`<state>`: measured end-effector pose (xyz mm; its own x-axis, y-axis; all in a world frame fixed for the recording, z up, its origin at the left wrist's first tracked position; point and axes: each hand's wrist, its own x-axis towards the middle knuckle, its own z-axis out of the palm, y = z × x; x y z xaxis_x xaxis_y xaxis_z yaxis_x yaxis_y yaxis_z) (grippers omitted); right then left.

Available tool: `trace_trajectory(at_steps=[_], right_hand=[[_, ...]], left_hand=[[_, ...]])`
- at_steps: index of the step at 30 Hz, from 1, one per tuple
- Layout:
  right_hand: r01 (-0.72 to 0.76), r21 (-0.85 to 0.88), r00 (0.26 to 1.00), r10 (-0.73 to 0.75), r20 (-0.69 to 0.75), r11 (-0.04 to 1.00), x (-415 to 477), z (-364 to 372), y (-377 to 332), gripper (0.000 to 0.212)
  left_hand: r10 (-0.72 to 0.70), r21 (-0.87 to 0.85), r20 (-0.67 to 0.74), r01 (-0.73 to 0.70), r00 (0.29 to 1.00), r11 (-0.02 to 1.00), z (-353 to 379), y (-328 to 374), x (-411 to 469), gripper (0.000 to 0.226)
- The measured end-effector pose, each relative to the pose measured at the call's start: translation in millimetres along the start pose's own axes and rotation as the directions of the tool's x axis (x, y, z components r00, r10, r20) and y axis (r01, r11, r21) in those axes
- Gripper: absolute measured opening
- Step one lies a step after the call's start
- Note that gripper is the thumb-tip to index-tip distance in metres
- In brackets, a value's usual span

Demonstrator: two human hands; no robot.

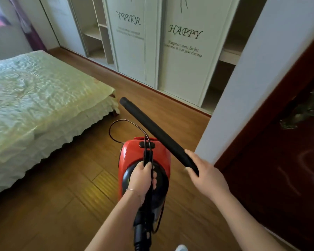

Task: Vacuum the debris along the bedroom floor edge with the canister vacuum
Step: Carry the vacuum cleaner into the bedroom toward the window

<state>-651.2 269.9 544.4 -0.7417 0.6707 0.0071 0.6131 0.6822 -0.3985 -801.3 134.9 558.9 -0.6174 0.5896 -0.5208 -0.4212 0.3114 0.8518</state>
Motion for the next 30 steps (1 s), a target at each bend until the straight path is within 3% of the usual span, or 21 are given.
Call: trace_trajectory(at_steps=[9,17,30], right_hand=[[0.005,0.130,1.000,-0.009,0.028,0.991,136.5,24.0,15.6,0.054],[-0.014,0.151,0.995,0.000,0.098,0.988,282.1,2.1,44.5,0.054],[0.050,0.159,0.995,-0.063,0.081,0.986,505.8,12.0,30.5,0.053]], left_hand=[[0.022,0.090,-0.059,-0.017,0.998,0.996,13.3,49.1,113.0,0.018],[0.049,0.110,-0.115,-0.036,0.992,0.993,44.3,136.3,230.2,0.018],[0.011,-0.097,-0.126,-0.024,0.992,0.995,30.9,252.9,398.9,0.017]])
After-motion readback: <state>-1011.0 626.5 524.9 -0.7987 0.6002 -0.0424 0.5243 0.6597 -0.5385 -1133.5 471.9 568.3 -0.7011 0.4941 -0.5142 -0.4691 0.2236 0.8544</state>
